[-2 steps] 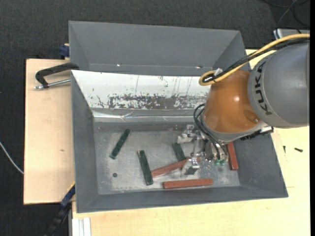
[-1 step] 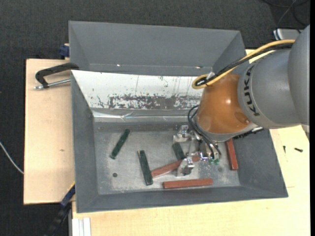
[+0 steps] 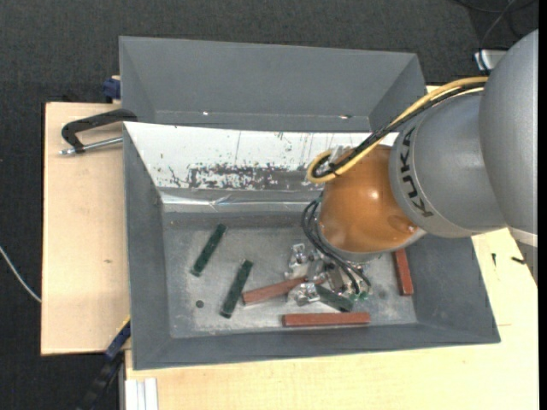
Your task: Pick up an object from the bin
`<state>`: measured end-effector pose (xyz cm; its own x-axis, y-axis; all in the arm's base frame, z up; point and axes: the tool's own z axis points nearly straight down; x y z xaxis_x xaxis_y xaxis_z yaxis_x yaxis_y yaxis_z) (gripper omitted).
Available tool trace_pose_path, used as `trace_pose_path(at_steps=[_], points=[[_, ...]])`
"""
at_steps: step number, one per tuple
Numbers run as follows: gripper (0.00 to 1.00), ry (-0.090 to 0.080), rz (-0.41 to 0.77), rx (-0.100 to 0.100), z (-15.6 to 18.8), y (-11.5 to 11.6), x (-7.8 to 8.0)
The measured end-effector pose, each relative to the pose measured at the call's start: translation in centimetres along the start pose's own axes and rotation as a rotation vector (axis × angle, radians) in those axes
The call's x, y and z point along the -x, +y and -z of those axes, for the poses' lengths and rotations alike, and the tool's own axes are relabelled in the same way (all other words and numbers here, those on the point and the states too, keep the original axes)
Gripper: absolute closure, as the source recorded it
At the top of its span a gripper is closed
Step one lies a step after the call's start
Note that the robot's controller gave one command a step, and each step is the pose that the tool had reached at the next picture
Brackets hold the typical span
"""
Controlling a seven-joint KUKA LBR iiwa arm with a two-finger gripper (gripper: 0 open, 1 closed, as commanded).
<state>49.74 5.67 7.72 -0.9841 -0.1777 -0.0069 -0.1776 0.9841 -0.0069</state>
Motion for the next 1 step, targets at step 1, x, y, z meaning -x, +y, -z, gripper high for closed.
trace_pose_path(at_steps=[1], points=[[1.00, 0.000, 0.000, 0.000, 0.00, 0.01, 0.00]])
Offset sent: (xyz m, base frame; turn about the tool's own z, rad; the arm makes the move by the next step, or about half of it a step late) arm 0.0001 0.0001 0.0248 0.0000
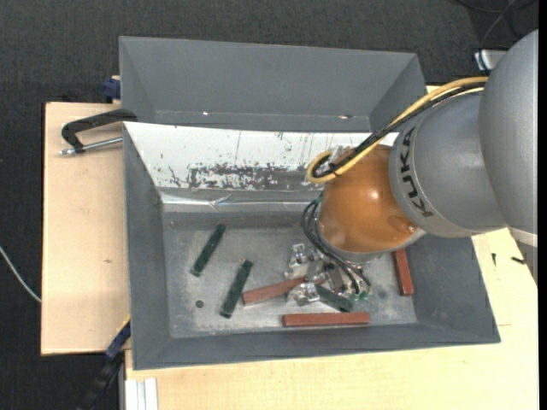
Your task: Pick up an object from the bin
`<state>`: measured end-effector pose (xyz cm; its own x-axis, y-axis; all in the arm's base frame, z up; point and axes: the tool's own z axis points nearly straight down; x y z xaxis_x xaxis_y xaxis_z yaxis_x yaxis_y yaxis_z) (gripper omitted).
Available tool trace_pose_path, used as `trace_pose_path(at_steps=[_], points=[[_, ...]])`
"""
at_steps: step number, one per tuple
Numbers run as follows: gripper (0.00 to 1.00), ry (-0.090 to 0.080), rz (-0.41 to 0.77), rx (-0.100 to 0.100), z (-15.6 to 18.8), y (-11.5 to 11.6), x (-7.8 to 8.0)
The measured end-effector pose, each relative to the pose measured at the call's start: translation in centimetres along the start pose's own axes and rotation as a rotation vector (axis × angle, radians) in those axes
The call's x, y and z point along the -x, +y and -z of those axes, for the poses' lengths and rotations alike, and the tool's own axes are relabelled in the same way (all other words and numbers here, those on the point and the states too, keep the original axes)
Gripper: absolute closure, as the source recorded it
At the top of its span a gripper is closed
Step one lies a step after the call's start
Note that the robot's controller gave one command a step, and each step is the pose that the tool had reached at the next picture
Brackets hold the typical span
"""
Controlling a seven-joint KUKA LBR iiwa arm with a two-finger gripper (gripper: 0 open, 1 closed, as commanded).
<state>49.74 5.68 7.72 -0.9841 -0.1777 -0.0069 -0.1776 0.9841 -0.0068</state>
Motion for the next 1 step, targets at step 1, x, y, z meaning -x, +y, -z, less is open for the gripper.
trace_pose_path(at_steps=[1], points=[[1.00, 0.001, 0.000, 0.001, 0.16, 0.02, -0.06]])
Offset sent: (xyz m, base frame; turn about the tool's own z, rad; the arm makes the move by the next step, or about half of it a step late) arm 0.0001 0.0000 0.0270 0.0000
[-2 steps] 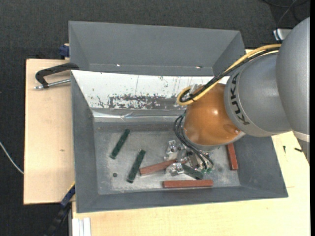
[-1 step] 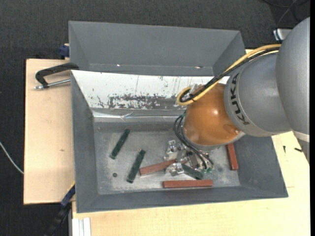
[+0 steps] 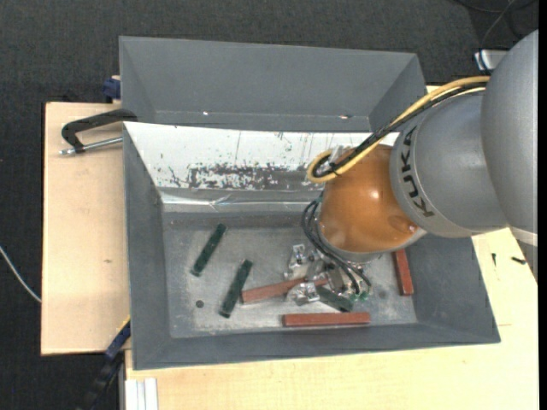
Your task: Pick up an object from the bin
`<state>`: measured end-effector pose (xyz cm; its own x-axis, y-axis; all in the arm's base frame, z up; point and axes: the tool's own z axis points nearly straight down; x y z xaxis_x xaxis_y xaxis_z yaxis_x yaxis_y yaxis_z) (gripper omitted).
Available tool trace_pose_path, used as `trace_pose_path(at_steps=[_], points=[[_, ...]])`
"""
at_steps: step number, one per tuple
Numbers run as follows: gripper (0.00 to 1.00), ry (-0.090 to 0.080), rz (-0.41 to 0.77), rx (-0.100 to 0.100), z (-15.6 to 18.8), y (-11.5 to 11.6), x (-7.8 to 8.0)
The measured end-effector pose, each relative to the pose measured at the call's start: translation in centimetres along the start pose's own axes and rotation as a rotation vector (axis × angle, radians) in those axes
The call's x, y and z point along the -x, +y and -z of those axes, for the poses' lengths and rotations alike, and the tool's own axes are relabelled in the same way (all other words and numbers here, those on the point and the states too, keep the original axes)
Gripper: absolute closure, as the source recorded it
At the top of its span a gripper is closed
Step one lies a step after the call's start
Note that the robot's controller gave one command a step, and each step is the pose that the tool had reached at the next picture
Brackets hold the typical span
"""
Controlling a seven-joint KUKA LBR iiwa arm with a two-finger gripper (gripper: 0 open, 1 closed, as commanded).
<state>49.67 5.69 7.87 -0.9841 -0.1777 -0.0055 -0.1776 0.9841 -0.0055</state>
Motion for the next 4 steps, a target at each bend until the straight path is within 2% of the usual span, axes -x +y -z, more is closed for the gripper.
trace_pose_path(at_steps=[4], points=[[1.00, 0.000, 0.001, 0.006, 3.7, 0.2, 0.0]])
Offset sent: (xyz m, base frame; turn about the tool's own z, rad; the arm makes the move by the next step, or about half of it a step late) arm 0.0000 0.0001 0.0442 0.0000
